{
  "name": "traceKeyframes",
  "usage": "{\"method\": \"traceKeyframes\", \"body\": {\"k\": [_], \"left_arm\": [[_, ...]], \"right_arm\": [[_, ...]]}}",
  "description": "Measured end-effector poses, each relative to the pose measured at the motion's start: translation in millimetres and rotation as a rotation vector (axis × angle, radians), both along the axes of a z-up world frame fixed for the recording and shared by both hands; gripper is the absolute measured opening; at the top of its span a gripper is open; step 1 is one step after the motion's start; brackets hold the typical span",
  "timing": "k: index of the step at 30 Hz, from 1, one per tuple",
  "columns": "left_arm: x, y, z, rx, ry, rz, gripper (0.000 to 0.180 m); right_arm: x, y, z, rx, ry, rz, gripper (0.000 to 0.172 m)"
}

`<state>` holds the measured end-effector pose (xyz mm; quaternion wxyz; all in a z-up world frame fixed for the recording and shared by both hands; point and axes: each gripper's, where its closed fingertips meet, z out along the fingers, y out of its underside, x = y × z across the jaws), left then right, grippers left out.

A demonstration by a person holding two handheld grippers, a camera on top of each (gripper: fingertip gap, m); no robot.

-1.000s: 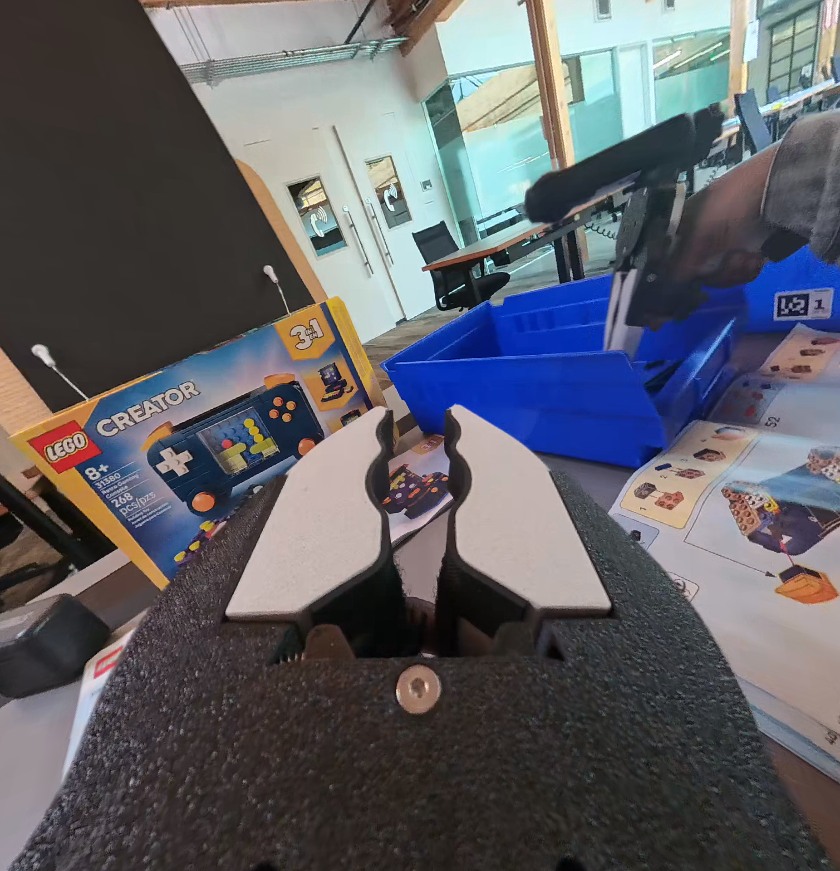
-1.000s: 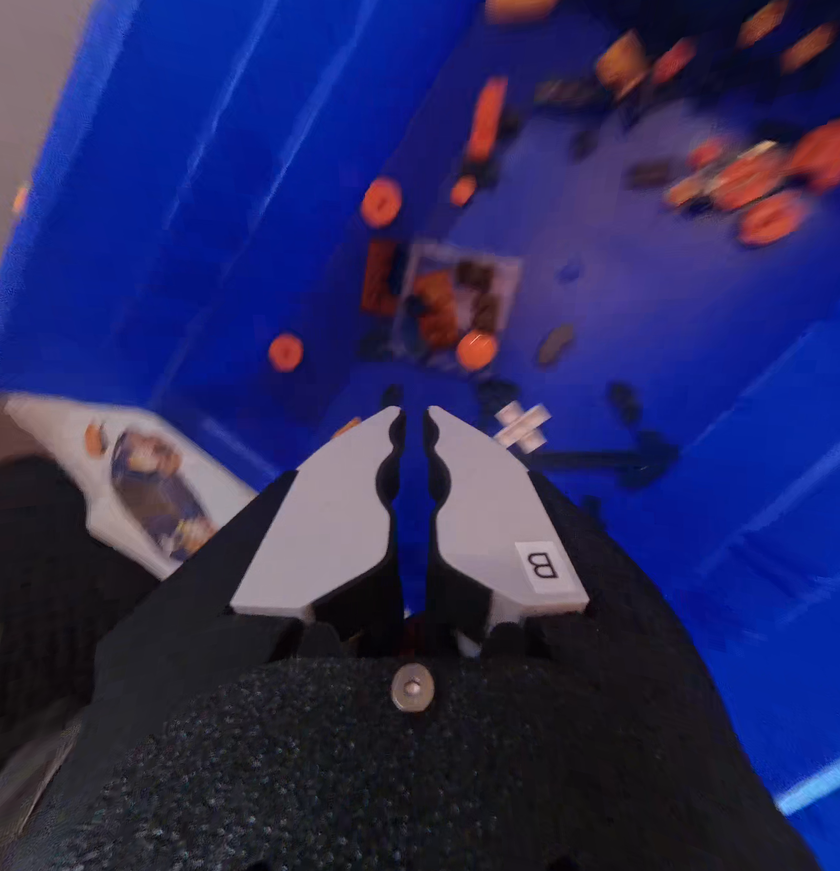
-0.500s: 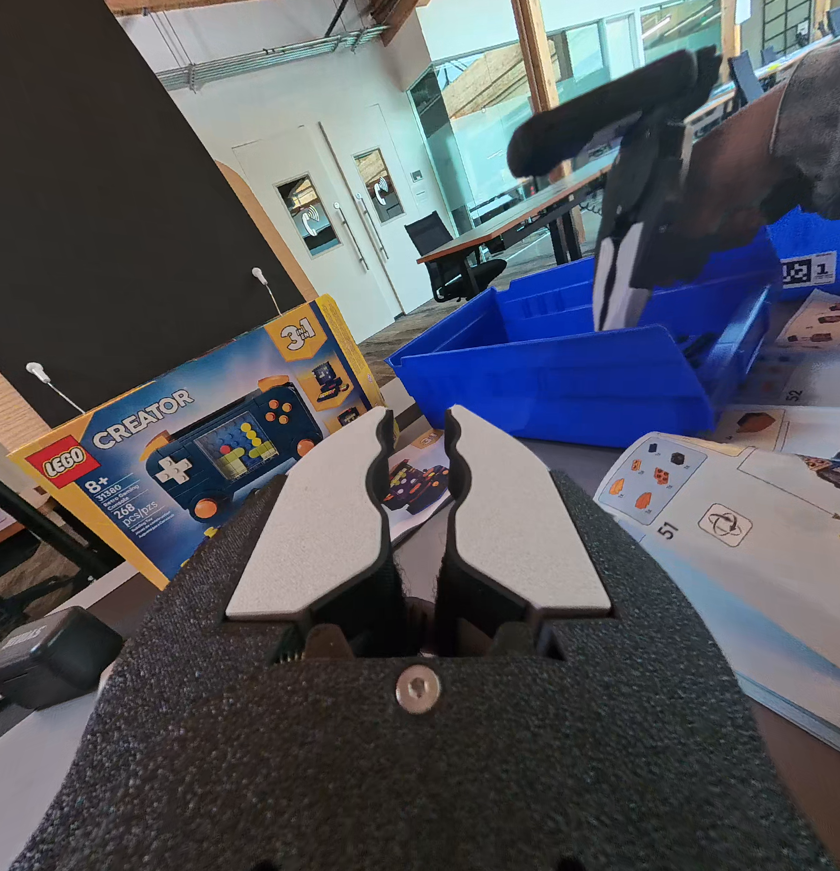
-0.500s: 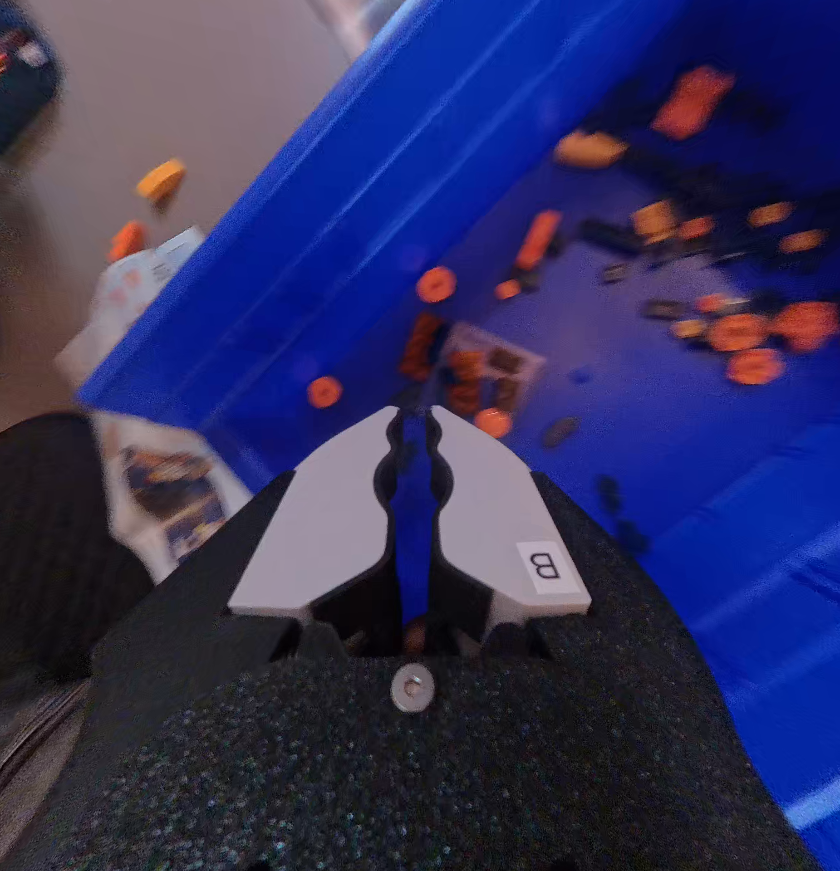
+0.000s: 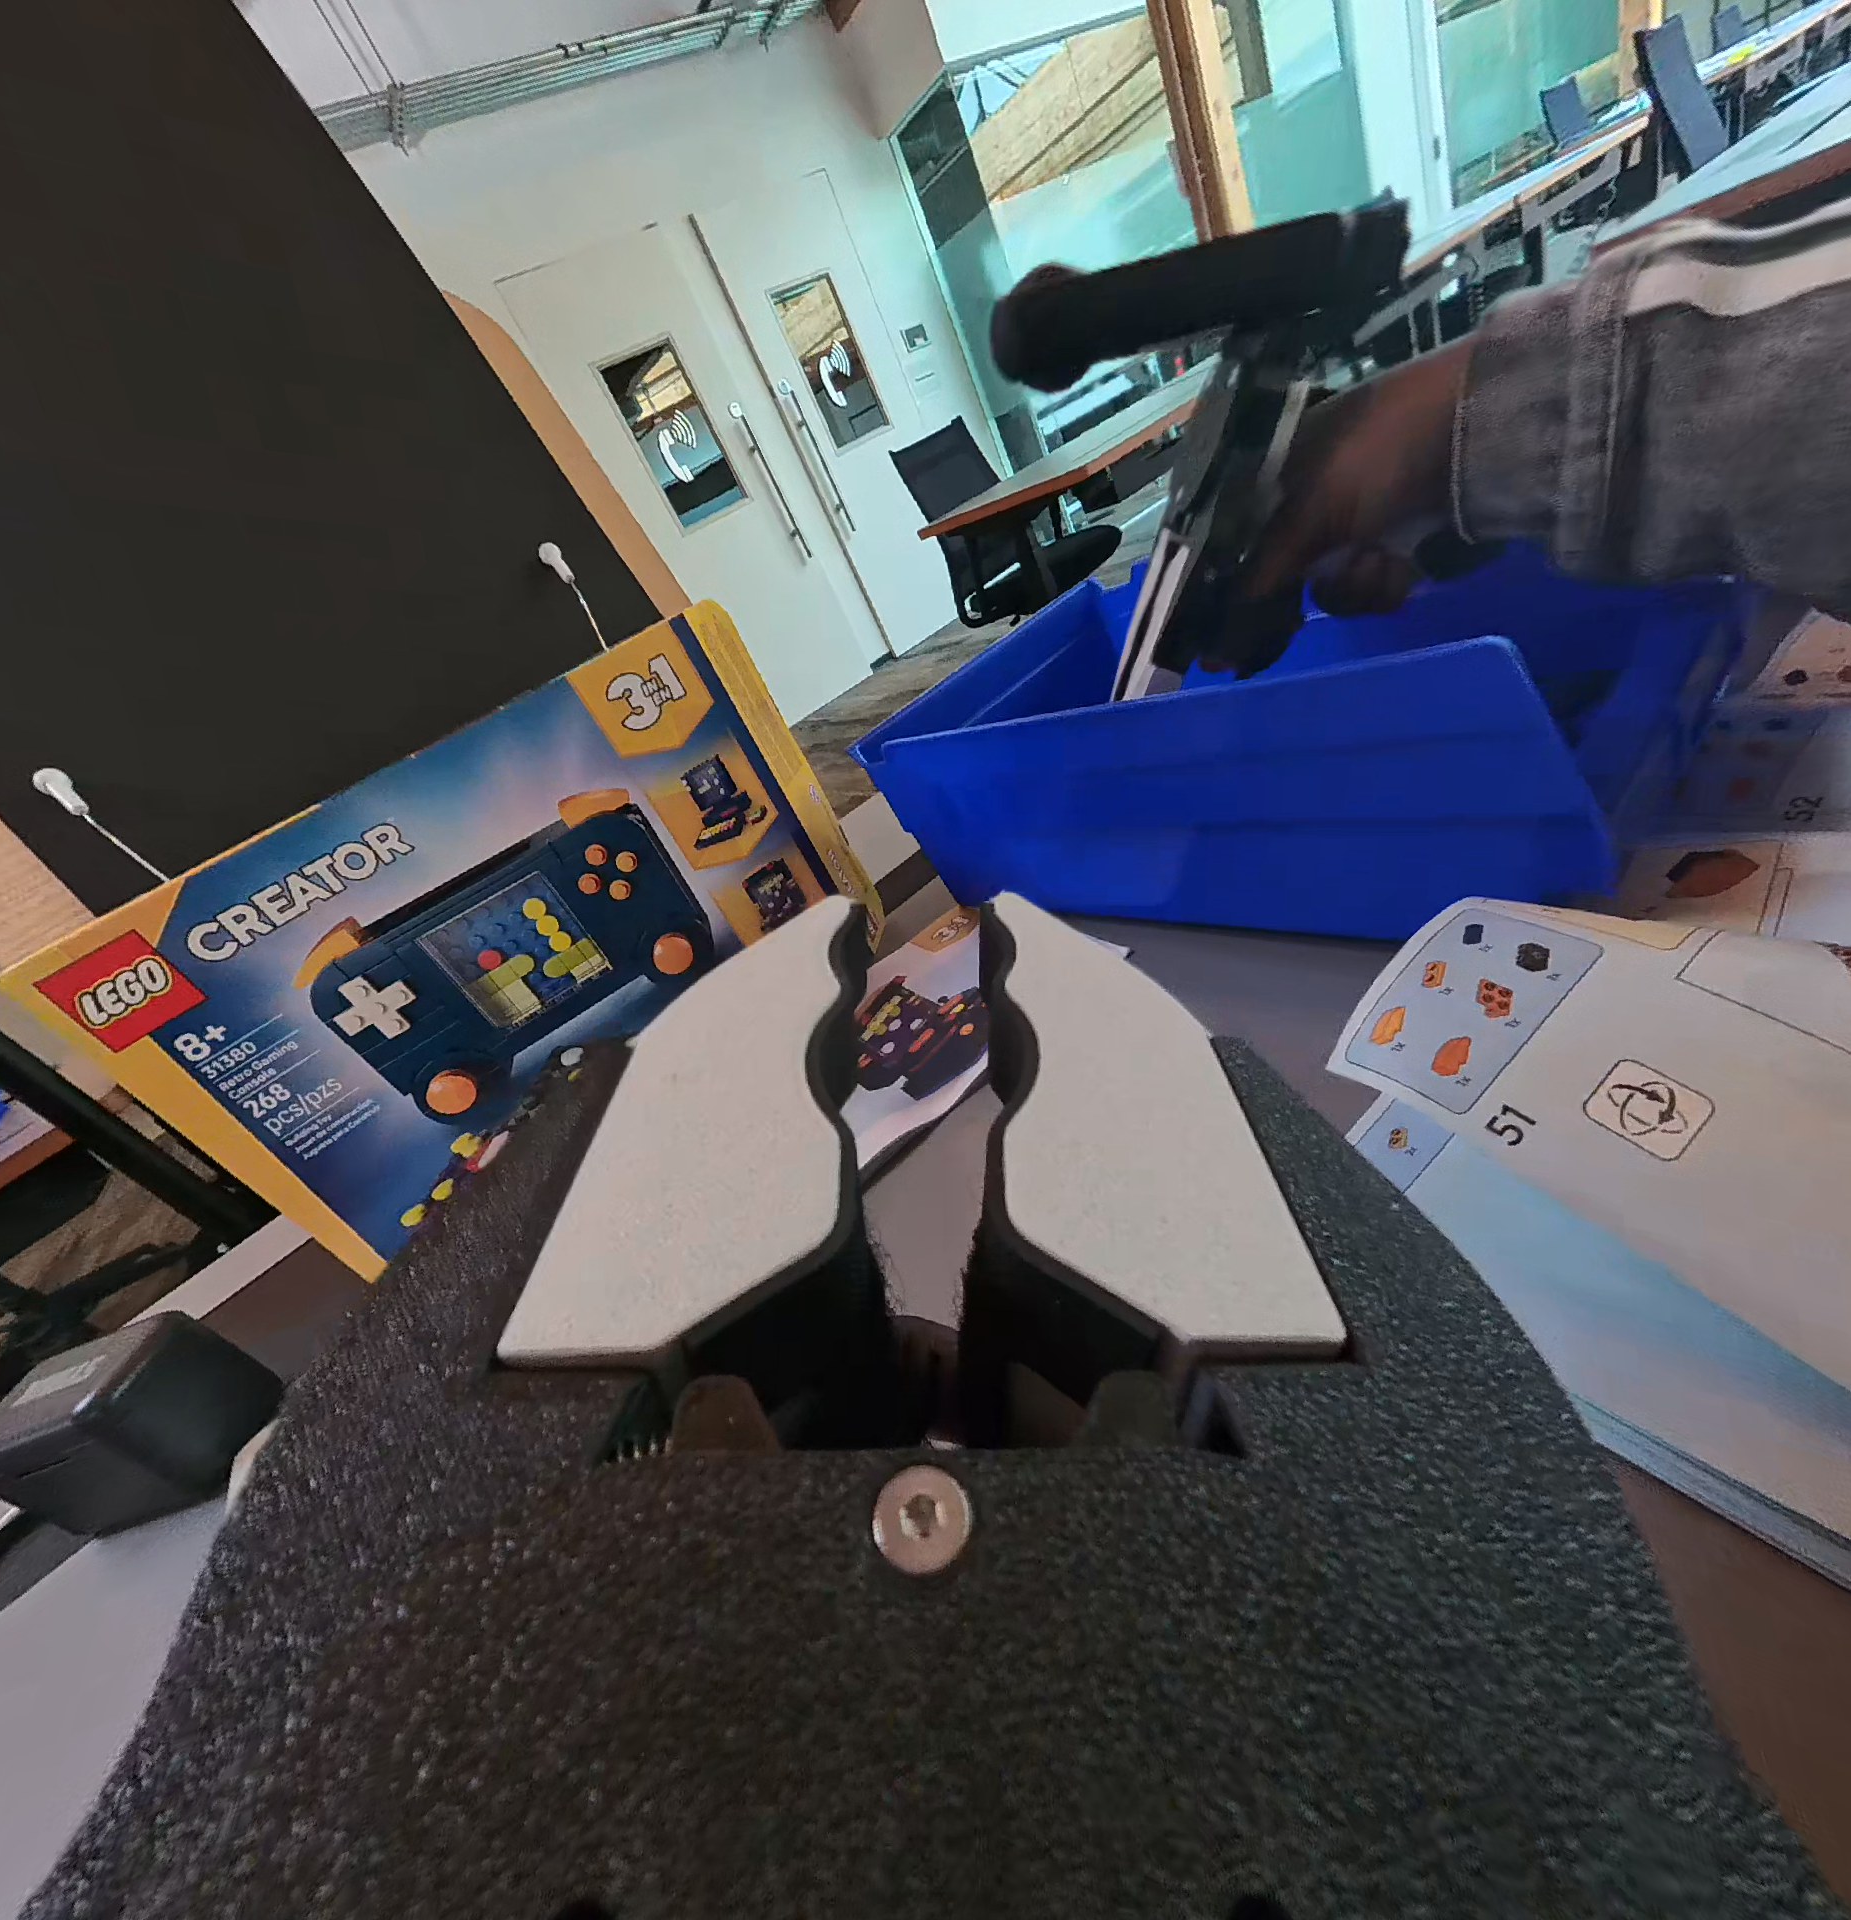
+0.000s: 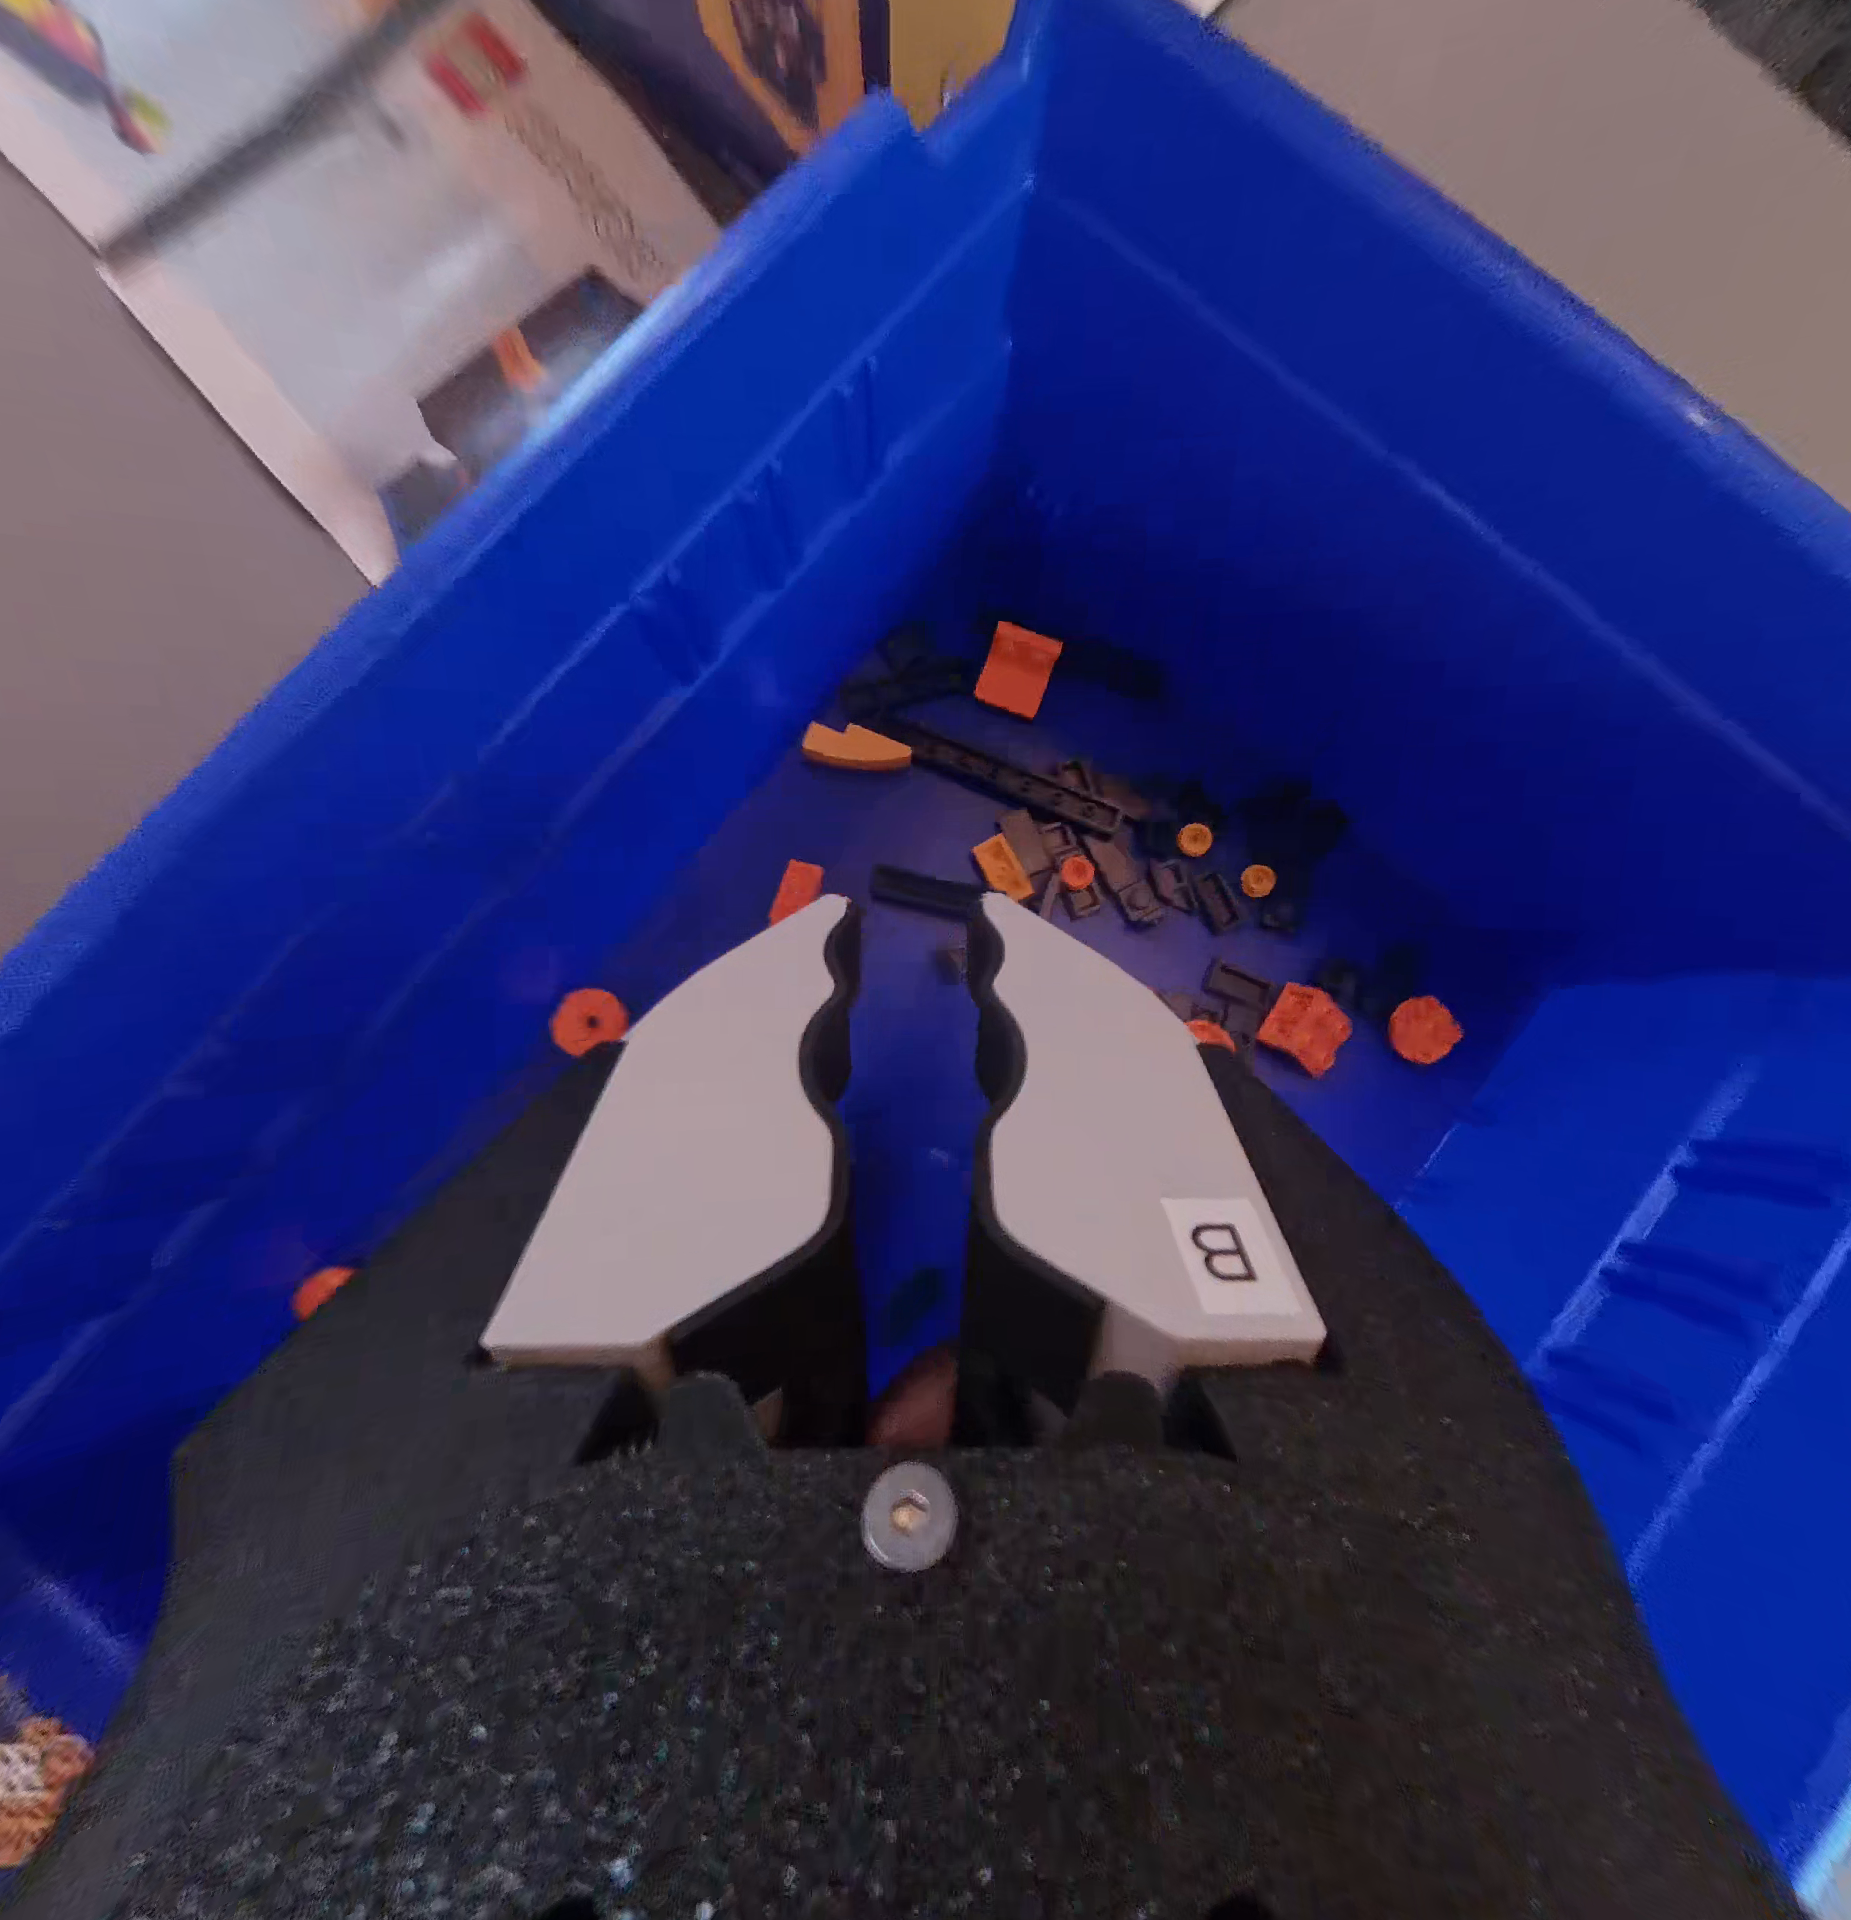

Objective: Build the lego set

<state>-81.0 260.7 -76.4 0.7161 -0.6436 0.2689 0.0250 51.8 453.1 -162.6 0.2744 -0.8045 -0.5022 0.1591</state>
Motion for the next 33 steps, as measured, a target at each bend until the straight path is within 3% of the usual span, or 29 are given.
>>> {"method": "traceKeyframes", "body": {"k": [6,9,10,13,14,20,23,25,27,30,33], "left_arm": [[2.0,-2.3,4.1,0.014,-0.005,-0.011,0.020],[3.0,-1.4,1.4,0.006,0.006,-0.013,0.020],[3.1,-1.4,1.1,0.005,0.008,-0.013,0.020],[3.1,-1.6,1.9,0.011,0.012,-0.012,0.020],[2.7,-1.4,1.9,0.012,0.013,-0.011,0.020],[1.8,-0.8,2.0,0.011,0.008,-0.007,0.020],[4.0,-0.9,1.0,0.012,0.022,-0.011,0.020],[6.1,-0.7,-1.5,0.004,0.034,-0.017,0.020],[8.7,-0.6,-4.1,-0.004,0.048,-0.024,0.020],[9.5,-0.5,-5.3,0.000,0.069,-0.024,0.020],[8.7,0.1,-6.2,-0.006,0.061,-0.024,0.020]], "right_arm": [[-11.5,20.4,-17.2,-0.053,-0.115,0.080,0.024],[-2.5,21.5,-41.5,-0.060,-0.282,0.088,0.027],[-5.9,26.7,-41.3,-0.007,-0.272,0.082,0.017],[-3.6,25.6,-44.5,-0.002,-0.293,0.091,0.012],[-5.1,26.6,-39.3,0.027,-0.267,0.099,0.001],[-16.3,-3.3,28.3,-0.022,0.178,0.066,0.000],[-9.4,-16.0,44.3,-0.030,0.282,0.078,0.000],[1.1,-7.0,31.3,-0.023,0.202,0.044,0.000],[10.3,-0.7,6.6,-0.068,0.047,0.045,0.015],[17.5,7.1,-17.1,0.019,-0.182,0.196,0.018],[19.0,15.9,-23.4,0.102,-0.318,0.325,0.017]]}}
